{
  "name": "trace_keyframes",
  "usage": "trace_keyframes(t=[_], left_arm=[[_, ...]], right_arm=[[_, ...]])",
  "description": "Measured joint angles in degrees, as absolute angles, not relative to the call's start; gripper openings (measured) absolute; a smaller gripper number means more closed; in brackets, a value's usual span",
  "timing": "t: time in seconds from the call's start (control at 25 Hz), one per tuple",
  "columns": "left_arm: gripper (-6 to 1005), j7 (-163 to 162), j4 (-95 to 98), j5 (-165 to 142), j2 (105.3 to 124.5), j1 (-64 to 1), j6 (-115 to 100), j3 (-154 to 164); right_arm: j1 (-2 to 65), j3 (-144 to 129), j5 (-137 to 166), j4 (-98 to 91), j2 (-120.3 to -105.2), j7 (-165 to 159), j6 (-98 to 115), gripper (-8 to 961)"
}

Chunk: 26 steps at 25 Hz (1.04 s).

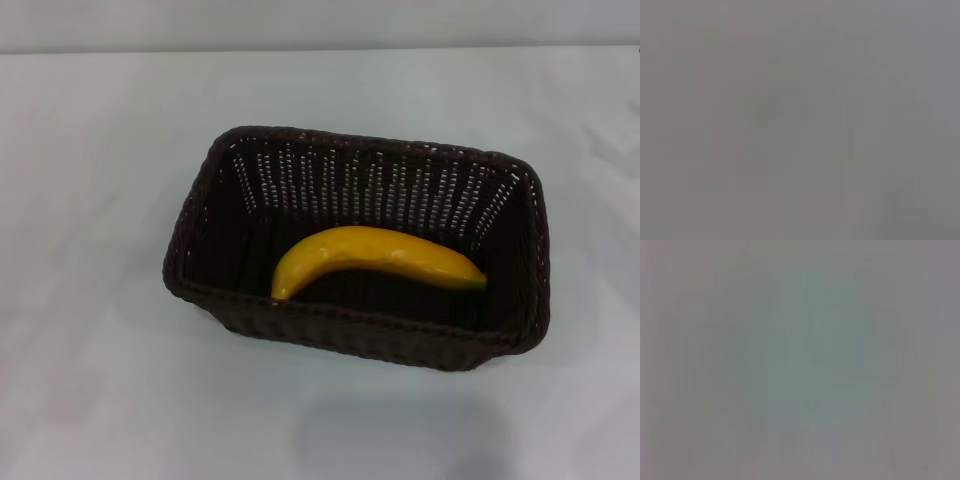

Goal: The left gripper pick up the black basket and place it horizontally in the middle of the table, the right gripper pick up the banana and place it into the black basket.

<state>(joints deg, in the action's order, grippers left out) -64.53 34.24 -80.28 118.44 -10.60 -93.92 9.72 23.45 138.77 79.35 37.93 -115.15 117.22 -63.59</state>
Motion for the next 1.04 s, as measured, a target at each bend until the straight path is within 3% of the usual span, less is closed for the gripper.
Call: trace_keyframes(t=[0.44, 1.04], left_arm=[[773, -54.59, 26.91, -79.71, 118.83, -11.95, -88.22, 6.98], [773, -49.90, 26.92, -78.09, 118.73, -11.84, -87.33, 7.20]], right_arm=[[26.55, 138.43, 49.96, 13.91, -116.19, 149.68, -64.68, 869], [23.34, 139.10, 42.98, 11.06, -116.00, 153.21, -68.79, 868]])
